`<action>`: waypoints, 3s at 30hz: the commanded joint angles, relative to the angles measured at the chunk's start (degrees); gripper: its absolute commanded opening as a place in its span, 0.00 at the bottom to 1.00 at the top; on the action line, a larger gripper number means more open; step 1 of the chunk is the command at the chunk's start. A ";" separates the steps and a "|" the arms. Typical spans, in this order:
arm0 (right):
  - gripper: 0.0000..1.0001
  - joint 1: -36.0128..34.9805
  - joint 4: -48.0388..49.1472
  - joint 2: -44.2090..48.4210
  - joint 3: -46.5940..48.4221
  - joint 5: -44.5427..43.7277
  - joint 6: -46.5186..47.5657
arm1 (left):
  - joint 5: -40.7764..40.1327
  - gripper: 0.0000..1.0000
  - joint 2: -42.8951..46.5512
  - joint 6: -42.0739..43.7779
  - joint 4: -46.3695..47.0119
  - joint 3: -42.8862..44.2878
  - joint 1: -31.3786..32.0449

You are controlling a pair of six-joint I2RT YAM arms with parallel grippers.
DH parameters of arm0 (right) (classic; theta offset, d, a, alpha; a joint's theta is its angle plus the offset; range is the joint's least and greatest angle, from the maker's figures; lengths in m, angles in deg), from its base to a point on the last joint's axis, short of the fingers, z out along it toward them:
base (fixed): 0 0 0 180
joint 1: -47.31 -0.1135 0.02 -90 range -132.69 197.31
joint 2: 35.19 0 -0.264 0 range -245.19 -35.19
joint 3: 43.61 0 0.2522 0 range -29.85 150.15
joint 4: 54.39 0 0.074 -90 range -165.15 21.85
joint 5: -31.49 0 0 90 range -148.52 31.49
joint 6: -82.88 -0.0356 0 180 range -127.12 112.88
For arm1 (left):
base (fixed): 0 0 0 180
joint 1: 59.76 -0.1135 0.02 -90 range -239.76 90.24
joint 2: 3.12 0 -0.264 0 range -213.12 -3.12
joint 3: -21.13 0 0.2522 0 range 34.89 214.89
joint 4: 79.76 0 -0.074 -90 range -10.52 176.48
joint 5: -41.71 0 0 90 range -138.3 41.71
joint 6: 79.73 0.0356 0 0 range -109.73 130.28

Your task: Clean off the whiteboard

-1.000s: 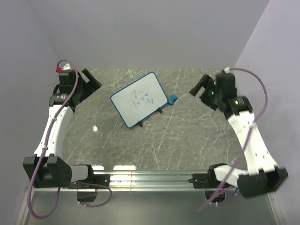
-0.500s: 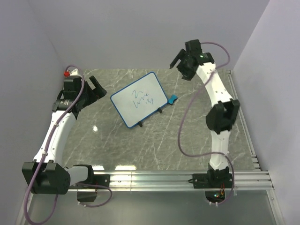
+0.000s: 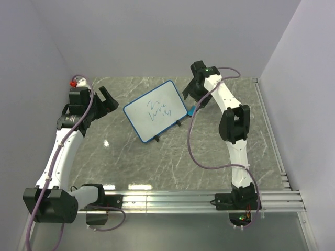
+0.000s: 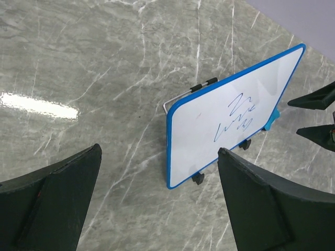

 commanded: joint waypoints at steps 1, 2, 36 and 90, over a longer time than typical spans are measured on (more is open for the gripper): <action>0.92 -0.02 -1.38 -0.26 0.72 -2.33 -1.54 | 0.29 0.99 1.05 1.91 1.34 -0.83 0.06; 0.92 -0.11 -0.33 -0.35 -0.07 -2.33 -1.63 | 0.74 0.99 0.53 1.73 1.26 -0.84 0.06; 0.54 1.21 2.31 -10.90 1.24 -1.99 -0.05 | 1.27 0.99 1.84 3.67 1.70 -3.65 -1.69; 0.00 -10.21 28.42 6.60 -3.17 23.95 11.65 | 35.99 0.86 -28.57 -2.49 47.05 -12.79 0.42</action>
